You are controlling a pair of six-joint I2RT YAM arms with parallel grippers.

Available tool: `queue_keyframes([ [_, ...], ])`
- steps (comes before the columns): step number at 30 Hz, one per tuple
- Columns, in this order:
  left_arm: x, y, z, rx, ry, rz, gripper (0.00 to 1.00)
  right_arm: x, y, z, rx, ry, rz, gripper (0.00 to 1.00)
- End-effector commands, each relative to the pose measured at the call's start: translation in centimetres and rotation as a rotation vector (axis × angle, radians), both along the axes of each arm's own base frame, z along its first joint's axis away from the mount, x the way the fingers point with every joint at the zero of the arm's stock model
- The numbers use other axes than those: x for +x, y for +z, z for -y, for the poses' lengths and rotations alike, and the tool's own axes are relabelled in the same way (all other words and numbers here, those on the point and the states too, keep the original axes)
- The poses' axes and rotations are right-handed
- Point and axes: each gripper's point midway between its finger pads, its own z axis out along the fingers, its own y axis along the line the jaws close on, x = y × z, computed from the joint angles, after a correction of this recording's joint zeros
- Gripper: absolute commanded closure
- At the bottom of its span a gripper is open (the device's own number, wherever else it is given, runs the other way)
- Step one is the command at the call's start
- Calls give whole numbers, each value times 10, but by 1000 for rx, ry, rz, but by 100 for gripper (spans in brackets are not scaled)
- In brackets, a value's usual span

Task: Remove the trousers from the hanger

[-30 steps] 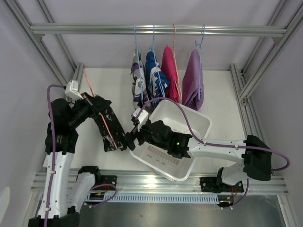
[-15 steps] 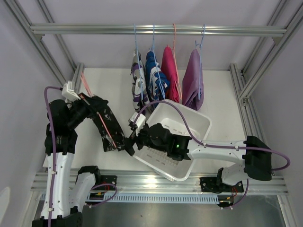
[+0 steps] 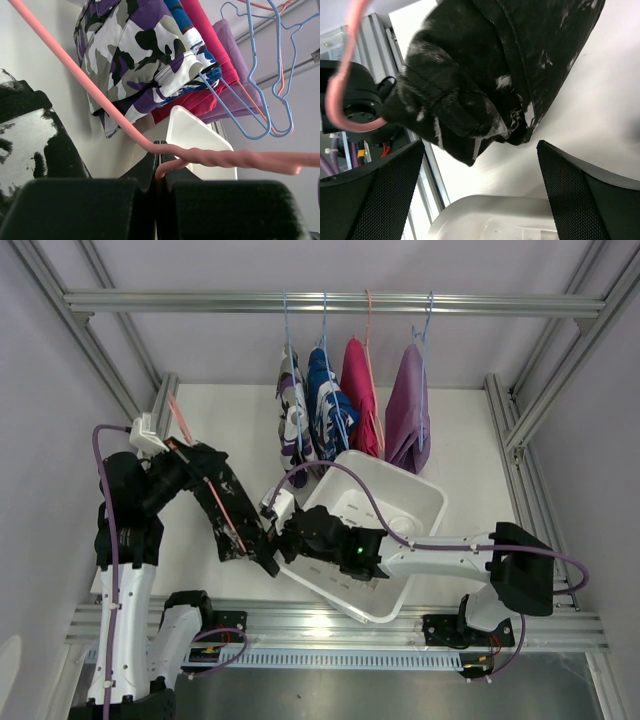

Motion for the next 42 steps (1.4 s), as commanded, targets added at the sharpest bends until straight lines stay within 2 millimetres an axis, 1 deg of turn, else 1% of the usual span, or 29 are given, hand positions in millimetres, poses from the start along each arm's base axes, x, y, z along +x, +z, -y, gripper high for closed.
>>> queue_keyframes([
  [1, -3, 45, 1, 8, -18, 190, 99, 13, 23, -12, 53, -7, 20, 1],
  [5, -4, 43, 2, 5, -24, 188, 100, 24, 23, -19, 54, -16, 34, 1],
  [13, -4, 40, 6, -8, -46, 178, 99, 41, 41, -33, 95, -42, 112, 1],
  [17, -2, 38, 6, -15, -50, 168, 99, 41, 48, -38, 133, -26, 125, 1],
  [18, -3, 38, 7, -15, -51, 168, 100, 40, 54, -40, 159, -20, 131, 1],
  [19, -2, 36, 6, -17, -50, 164, 99, 39, 53, -40, 169, -16, 131, 2],
  [20, -1, 35, 6, -19, -49, 160, 99, 35, 54, -41, 184, 6, 131, 2],
  [21, -2, 36, 7, -20, -52, 160, 99, 34, 62, -43, 225, 13, 140, 3],
  [22, -1, 34, 7, -23, -55, 151, 100, 34, 65, -43, 243, 18, 141, 4],
  [23, -1, 34, 7, -24, -57, 151, 99, 33, 63, -44, 252, 32, 134, 8],
  [24, 0, 33, 8, -26, -59, 147, 100, 34, 69, -45, 280, 34, 137, 11],
  [26, 0, 31, 9, -31, -65, 139, 99, 30, 70, -48, 306, 80, 117, 18],
  [27, 1, 30, 9, -33, -68, 136, 100, 31, 76, -48, 330, 88, 118, 20],
  [28, 1, 29, 9, -34, -68, 132, 99, 31, 77, -49, 340, 97, 112, 22],
  [29, 1, 30, 9, -34, -69, 133, 99, 30, 78, -50, 350, 112, 101, 27],
  [32, 2, 29, 11, -40, -83, 131, 99, 33, 79, -54, 364, 127, 97, 32],
  [37, 2, 27, 14, -53, -106, 120, 99, 37, 76, -62, 370, 139, 78, 35],
  [39, 2, 27, 15, -55, -113, 119, 100, 39, 78, -64, 378, 140, 75, 40],
  [40, 2, 26, 15, -56, -115, 118, 99, 40, 77, -65, 380, 141, 69, 43],
  [41, 2, 26, 15, -56, -115, 118, 99, 41, 77, -66, 382, 143, 69, 54],
  [42, 2, 26, 16, -56, -116, 118, 99, 42, 77, -67, 385, 141, 69, 59],
])
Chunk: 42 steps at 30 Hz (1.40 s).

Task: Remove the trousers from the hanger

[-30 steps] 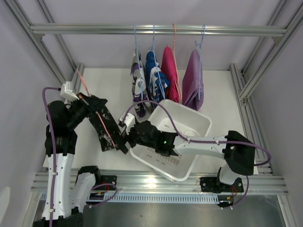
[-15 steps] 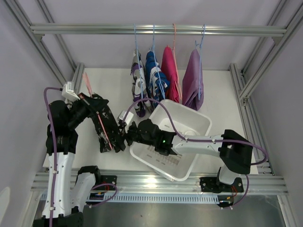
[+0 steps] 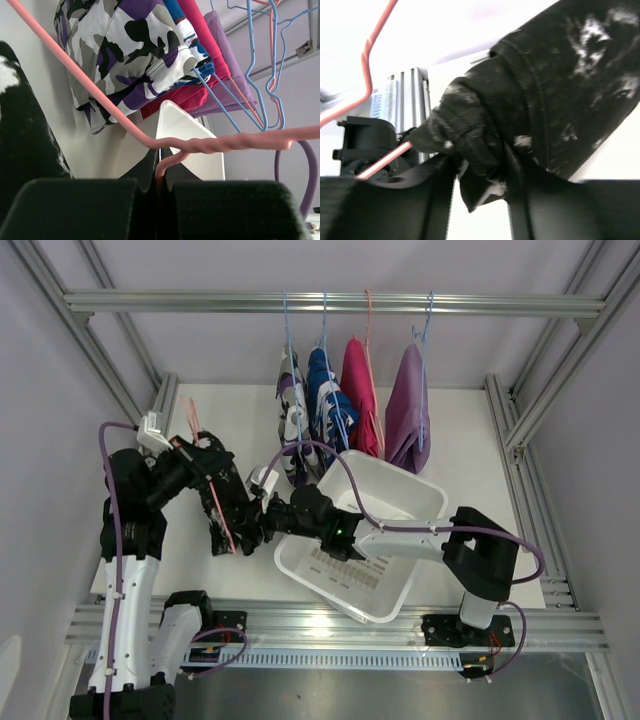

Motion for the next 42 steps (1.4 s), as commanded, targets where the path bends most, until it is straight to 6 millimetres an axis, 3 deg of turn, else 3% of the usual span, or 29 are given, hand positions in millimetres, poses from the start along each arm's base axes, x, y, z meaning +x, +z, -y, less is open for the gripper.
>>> queue_keyframes([
  [1, -3, 33, 5, 3, -48, 146, 100, 14, 52, -11, 157, -16, 43, 63],
  [2, -3, 33, 6, 3, -49, 146, 99, 14, 53, -13, 158, -13, 42, 74],
  [8, -4, 33, 6, 4, -54, 150, 100, 18, 64, -11, 134, -30, 56, 100],
  [14, -6, 36, 0, 38, -14, 172, 99, 23, 73, 10, 57, -98, 77, 100],
  [15, -7, 35, -2, 48, -2, 172, 99, 23, 87, 16, 70, -112, 91, 100],
  [17, -7, 35, -5, 62, 22, 179, 99, 27, 90, 25, 38, -151, 91, 100],
  [19, -5, 33, -6, 64, 24, 174, 100, 29, 112, 36, 54, -183, 117, 100],
  [23, 0, 27, -6, 63, 19, 157, 99, 33, 132, 50, 34, -233, 139, 100],
  [29, 8, 16, -10, 77, 38, 131, 99, 29, 168, 59, 37, -263, 188, 100],
  [38, 24, -5, -17, 91, 67, 52, 99, 18, 203, 63, 41, -285, 235, 100],
  [39, 24, -5, -17, 93, 71, 50, 99, 17, 215, 64, 62, -294, 245, 100],
  [42, 25, -6, -20, 101, 90, 48, 99, 13, 214, 66, 24, -295, 255, 100],
])
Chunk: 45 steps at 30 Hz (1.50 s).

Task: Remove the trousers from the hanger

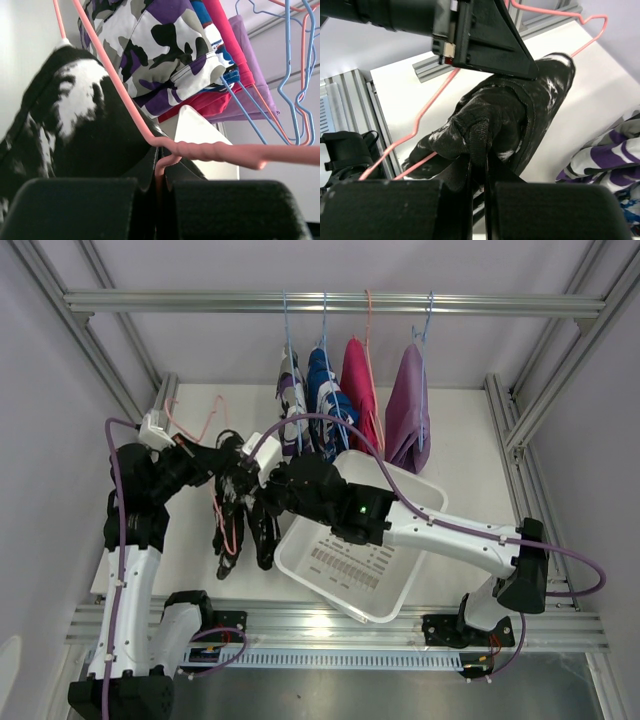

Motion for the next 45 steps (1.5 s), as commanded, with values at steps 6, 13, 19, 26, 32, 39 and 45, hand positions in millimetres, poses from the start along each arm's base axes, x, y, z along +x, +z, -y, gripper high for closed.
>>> queue_keyframes([
  [6, 9, 12, -11, 73, 41, 93, 99, -9, 122, 23, 222, -42, 148, 100],
  [13, 10, 9, -12, 73, 42, 78, 99, -11, 143, 37, 207, -74, 180, 100],
  [19, 11, 8, -12, 74, 41, 76, 100, -11, 161, 55, 230, -106, 195, 100],
  [26, 13, 4, -14, 81, 50, 65, 100, -11, 181, 68, 254, -128, 220, 100],
  [32, 14, 2, -15, 87, 56, 58, 100, -10, 205, 70, 288, -135, 250, 100],
  [39, 16, 2, -16, 93, 61, 55, 99, -2, 192, 56, 260, -150, 254, 100],
  [45, 16, 0, -16, 93, 57, 47, 100, 3, 191, 67, 247, -191, 264, 100],
])
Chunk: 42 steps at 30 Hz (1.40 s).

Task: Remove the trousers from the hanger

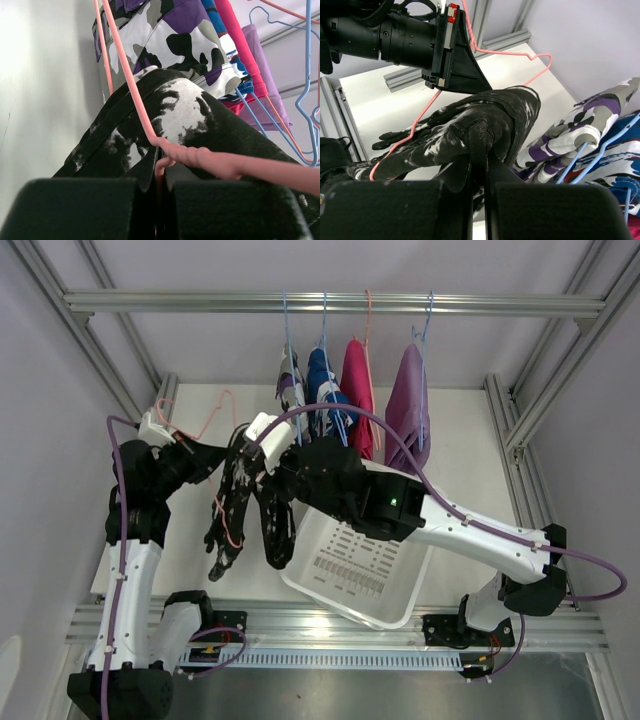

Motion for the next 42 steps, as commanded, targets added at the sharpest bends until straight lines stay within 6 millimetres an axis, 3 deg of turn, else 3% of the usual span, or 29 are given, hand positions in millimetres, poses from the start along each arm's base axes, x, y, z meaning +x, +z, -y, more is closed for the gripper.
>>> queue_keyframes([
  [1, 5, 7, -7, 73, 2, 60, 100, 5, 107, 32, 299, -76, 120, 100],
  [16, 7, 4, -5, 69, -9, 50, 100, -9, 154, 119, 346, -172, 167, 100],
  [23, 8, 2, -7, 76, -2, 46, 100, -14, 166, 160, 375, -222, 176, 100],
  [27, 10, 0, -7, 77, 1, 39, 99, -15, 161, 179, 380, -250, 172, 100],
  [33, 10, -1, -7, 76, -3, 34, 100, -16, 126, 193, 360, -275, 137, 100],
  [34, 11, -2, -7, 76, -1, 30, 100, -15, 110, 189, 334, -278, 122, 100],
  [37, 11, -2, -7, 75, -6, 30, 99, -13, 91, 194, 331, -302, 104, 100],
  [38, 10, -3, -6, 74, -7, 30, 100, -11, 74, 189, 302, -309, 95, 100],
  [41, 10, -3, -6, 76, -7, 31, 100, -9, 58, 191, 303, -325, 68, 100],
  [42, 10, -2, -6, 75, -10, 34, 100, -8, 41, 186, 276, -323, 57, 100],
])
